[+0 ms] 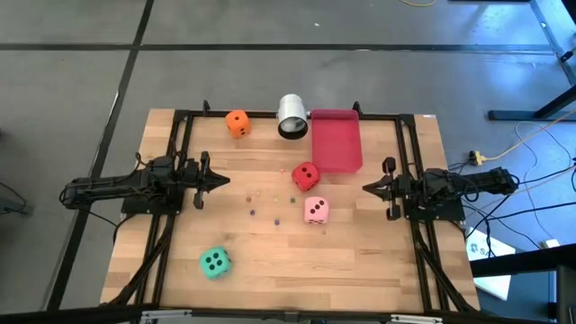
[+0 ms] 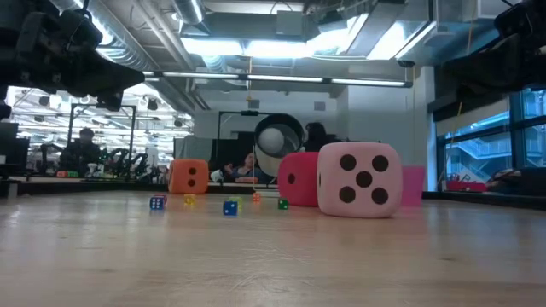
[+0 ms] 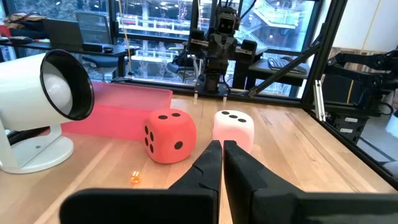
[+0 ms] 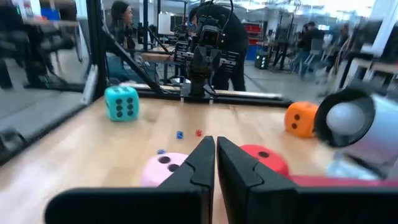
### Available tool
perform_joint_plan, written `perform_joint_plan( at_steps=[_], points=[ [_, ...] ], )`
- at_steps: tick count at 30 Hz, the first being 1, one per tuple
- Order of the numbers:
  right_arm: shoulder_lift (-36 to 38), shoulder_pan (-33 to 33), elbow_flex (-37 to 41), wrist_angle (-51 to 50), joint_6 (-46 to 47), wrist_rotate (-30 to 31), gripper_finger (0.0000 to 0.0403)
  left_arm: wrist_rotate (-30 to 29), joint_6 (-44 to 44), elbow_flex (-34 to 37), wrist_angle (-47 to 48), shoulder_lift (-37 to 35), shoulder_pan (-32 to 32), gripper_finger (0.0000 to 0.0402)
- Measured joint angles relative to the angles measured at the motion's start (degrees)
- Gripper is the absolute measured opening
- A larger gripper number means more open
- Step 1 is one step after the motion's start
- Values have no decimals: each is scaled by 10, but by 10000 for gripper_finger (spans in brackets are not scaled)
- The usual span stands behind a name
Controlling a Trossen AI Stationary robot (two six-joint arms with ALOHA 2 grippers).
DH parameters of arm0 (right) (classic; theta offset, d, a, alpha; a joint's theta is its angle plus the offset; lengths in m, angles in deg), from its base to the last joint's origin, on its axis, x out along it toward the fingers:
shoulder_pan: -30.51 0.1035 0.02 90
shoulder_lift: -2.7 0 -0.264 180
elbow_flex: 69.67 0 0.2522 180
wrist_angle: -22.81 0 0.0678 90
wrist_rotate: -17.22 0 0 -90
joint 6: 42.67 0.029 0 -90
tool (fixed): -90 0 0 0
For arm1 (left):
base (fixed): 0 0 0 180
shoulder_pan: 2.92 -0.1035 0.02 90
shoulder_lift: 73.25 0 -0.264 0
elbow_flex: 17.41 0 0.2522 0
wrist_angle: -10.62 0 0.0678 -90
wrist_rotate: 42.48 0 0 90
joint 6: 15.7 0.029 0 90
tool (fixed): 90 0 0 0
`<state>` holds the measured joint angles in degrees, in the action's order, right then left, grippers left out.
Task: Pick & Place Dice
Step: Put the big orange dice into the red bin
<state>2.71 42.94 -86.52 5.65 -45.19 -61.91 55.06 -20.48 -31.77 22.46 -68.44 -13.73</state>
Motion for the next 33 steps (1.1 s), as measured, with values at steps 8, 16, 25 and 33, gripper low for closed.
perform_joint_plan(
  at_steps=[8,16,25,33],
  points=[
    [0,0,0,9,185,0,20,0,0,0,0,0,0,9],
    [0,0,0,9,184,1,20,0,0,0,0,0,0,10],
    [0,0,0,15,200,36,20,0,0,0,-2,0,0,10],
    [0,0,0,16,205,121,20,2,-41,0,-65,0,0,11]
  ],
)
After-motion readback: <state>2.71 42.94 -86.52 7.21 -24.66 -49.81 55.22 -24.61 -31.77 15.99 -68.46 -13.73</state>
